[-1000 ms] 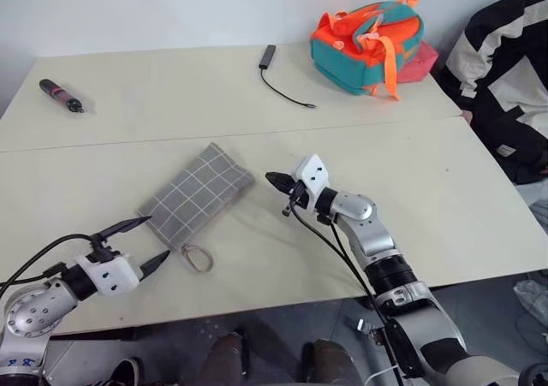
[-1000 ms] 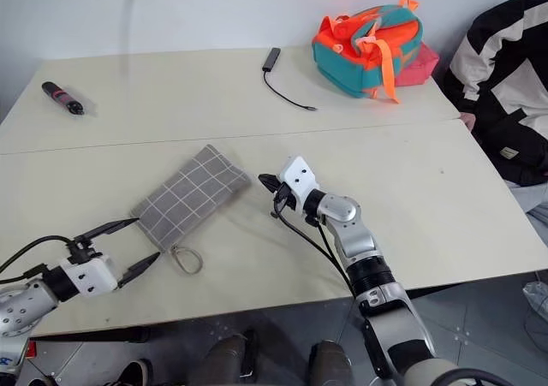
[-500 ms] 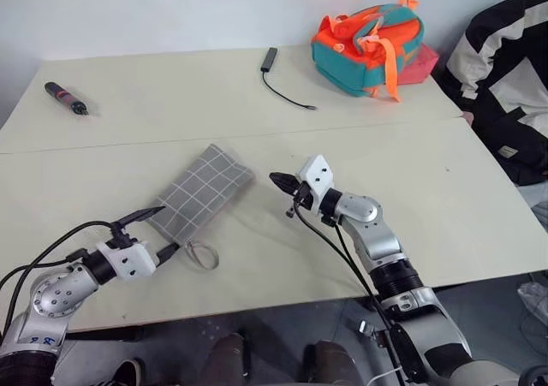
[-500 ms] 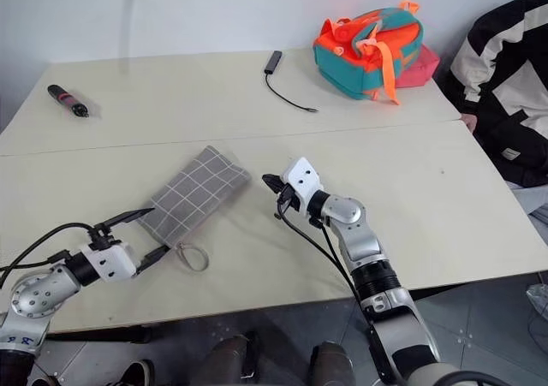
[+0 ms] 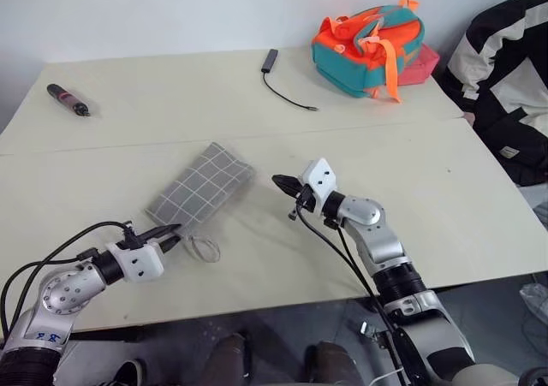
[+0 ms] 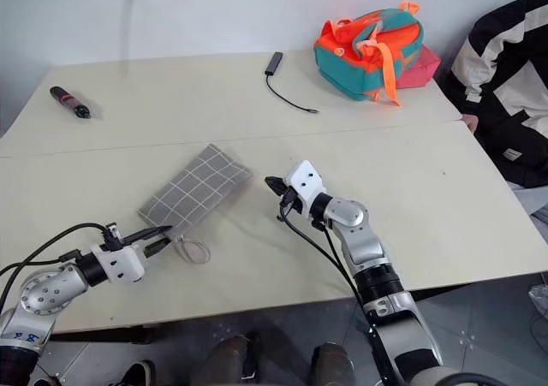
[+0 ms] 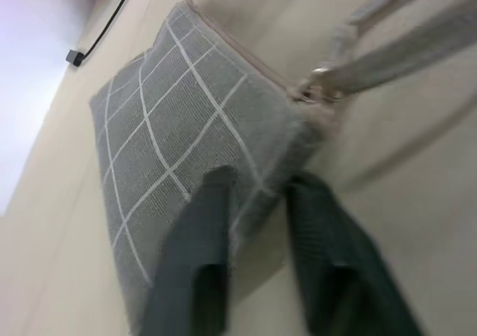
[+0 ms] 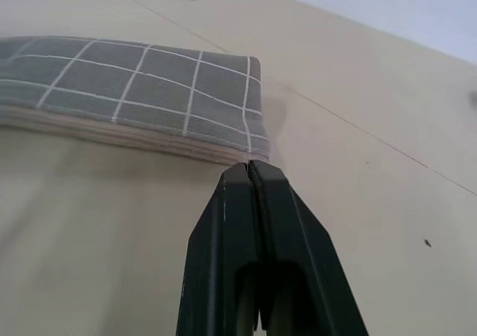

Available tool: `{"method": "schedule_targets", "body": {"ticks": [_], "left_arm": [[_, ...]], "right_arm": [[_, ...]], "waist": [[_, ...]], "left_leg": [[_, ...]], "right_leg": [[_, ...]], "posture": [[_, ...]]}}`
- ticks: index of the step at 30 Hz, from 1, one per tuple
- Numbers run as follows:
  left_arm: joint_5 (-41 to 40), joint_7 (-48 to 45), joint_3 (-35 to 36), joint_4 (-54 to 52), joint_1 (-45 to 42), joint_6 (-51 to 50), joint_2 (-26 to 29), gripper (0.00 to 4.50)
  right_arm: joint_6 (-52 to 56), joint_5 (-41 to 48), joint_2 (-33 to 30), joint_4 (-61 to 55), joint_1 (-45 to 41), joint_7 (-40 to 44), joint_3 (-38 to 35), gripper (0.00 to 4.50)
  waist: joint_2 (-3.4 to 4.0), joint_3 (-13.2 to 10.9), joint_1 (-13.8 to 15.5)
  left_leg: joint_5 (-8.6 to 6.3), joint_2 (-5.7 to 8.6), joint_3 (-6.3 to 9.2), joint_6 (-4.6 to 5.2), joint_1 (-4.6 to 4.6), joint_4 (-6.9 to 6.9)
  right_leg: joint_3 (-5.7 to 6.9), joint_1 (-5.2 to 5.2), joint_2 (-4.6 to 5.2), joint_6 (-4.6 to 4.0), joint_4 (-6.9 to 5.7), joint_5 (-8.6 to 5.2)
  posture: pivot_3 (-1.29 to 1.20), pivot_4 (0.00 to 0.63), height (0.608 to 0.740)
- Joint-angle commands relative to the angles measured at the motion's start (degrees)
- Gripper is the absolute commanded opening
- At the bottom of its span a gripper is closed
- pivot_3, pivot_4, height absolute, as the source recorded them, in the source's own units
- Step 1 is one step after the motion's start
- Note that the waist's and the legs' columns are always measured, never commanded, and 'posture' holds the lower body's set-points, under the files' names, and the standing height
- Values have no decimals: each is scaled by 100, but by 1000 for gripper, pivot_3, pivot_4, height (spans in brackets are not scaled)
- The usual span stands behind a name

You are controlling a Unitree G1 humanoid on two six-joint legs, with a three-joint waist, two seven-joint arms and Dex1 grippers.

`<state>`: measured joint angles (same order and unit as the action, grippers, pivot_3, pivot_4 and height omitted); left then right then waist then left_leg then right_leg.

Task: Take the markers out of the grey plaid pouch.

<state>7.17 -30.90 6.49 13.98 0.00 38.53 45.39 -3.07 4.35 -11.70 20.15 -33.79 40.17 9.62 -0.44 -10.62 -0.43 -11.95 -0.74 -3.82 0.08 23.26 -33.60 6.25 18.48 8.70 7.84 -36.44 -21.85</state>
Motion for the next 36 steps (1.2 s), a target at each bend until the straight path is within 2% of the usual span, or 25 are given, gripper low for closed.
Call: {"method": "schedule_targets", "body": {"ticks": [1,4,8,10,12,15,16,19,29,35,36], "left_arm": [[-31,-279,-339,85,213,-269,-94,34],[-220,-312,-266,-38,191,-400,-136,34],[-544,-268,-108,-369,118,-609,-238,34],[-512,-284,-160,-558,79,-611,-273,0],[-439,-290,-252,-786,32,-584,-321,0],[-346,-274,-386,-1048,-71,-686,-421,0],[-314,-274,-451,-1132,-103,-750,-474,0],[-125,-202,-635,-1309,-234,-872,-637,0],[207,-29,-994,-1510,-619,-1298,-1118,0],[252,13,-1039,-1524,-591,-1304,-1177,0],[250,14,-1040,-1521,-595,-1305,-1179,0]], "right_arm": [[68,38,-58,-393,79,26,-14,0],[213,70,-94,-580,140,105,34,0],[1192,809,-157,-1489,336,673,35,0],[1942,1241,-280,-2036,400,1007,122,394],[2285,1330,-248,-2431,404,969,235,899],[3171,1614,-99,-2757,314,750,281,1875],[3473,1622,-159,-2877,296,794,426,2297],[4019,1612,-319,-3074,252,901,760,3157],[4874,1736,-1041,-3093,67,1394,966,3157],[4995,1790,-1006,-3087,129,1316,962,3157],[5045,1845,-950,-3080,133,1278,913,2980]], "waist": [[18,11,-6],[26,15,-26],[25,16,-25],[22,16,-23],[19,17,-8],[13,18,4],[10,18,6],[7,19,12],[-7,19,25],[-10,18,23],[-11,18,22]], "left_leg": [[-2,-2,-6,0,0,0],[-5,-7,-12,-1,-3,0],[-12,-8,-12,3,-2,-5],[-19,-8,-12,8,1,-15],[-22,-9,-12,12,4,-21],[-37,-11,-12,25,5,-23],[-37,-11,-12,24,5,-23],[-38,-13,-12,22,7,-24],[-39,-13,-14,19,15,-31],[-41,-16,-18,15,15,-35],[-41,-16,-18,15,15,-36]], "right_leg": [[0,2,0,0,1,0],[0,3,-2,0,1,0],[-2,1,-2,0,4,0],[-4,1,-2,0,3,0],[-3,1,-2,0,5,0],[-3,1,-3,0,9,0],[-3,2,-4,0,9,0],[-3,3,-6,0,29,0],[-1,3,-9,-1,46,1],[-1,2,-10,-1,48,1],[-2,2,-10,-1,48,1]], "posture": [[0,150,740],[0,150,740],[0,150,740],[0,150,740],[0,150,740],[0,150,740],[0,150,740],[0,150,740],[0,150,740],[0,150,740],[0,150,740]]}}
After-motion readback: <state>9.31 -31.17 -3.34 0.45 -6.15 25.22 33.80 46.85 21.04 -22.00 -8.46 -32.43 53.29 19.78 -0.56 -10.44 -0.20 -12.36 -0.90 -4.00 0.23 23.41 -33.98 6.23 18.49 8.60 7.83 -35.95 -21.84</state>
